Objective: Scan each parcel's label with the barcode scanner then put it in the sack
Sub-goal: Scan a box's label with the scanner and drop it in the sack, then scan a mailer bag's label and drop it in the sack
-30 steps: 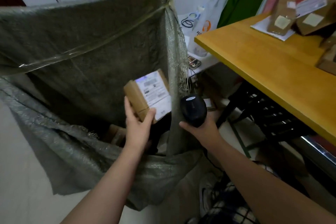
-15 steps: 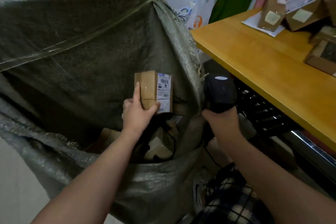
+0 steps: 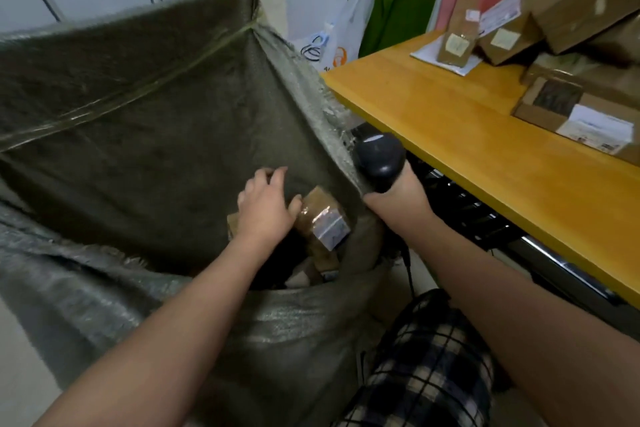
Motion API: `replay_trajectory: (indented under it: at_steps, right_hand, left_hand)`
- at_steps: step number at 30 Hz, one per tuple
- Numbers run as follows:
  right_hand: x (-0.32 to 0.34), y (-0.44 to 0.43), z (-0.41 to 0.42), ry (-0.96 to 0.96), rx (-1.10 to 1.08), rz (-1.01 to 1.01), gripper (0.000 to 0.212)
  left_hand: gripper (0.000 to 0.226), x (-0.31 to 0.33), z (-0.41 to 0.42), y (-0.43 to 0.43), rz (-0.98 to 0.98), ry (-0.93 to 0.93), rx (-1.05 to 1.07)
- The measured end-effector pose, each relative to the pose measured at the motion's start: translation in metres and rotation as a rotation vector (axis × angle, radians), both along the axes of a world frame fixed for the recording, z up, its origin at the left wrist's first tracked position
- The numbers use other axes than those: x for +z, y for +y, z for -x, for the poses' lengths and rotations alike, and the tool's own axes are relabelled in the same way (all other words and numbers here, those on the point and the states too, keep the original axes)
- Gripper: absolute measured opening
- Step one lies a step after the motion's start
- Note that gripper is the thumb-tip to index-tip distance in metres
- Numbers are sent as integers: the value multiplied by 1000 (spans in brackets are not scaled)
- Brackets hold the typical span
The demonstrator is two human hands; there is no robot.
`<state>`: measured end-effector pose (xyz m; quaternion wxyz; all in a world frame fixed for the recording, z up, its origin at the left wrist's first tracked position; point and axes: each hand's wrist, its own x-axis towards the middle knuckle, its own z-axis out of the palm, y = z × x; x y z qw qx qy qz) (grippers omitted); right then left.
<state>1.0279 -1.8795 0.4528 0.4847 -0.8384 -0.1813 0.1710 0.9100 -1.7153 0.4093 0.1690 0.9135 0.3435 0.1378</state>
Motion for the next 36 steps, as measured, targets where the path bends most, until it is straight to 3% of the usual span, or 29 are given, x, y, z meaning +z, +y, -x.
replay_trajectory:
  at_steps: [4,10,16,21,23,26,28,33,36]
  right_hand:
    - [8,-13,12,-45,40,-47,76]
    - [28,-74,6,-144,-113,-182,53]
    - [62,-175,-11,-210,-296,-124,39]
    - [82,-265,-10,17,-433,-212,9]
    - [90,-299,-7,101,-501,-264,14]
    - [99,-344,-11,22,-610,-259,15]
    - [105,-369,-16,-56,-688,-249,12]
    - [102,-398,-25,-16,-819,-367,12]
    - [95,-397,-32,1,-804,-370,11]
  left_hand:
    - [57,35,-6,-20,-39,-91,-92]
    - [53,73,-31,-66,-65,-177,-249]
    - [52,90,-79,-142,-58,-181,-459]
    - [51,100,-125,-226,-34,-175,-679]
    - [51,101,-144,-262,-31,-151,-763]
    - [52,100,-175,-310,-58,-98,-886]
    - [56,98,-196,-331,-118,-61,-929]
    - [58,97,-247,-358,-383,-71,-950]
    - [47,101,-265,-368,-494,-66,-998]
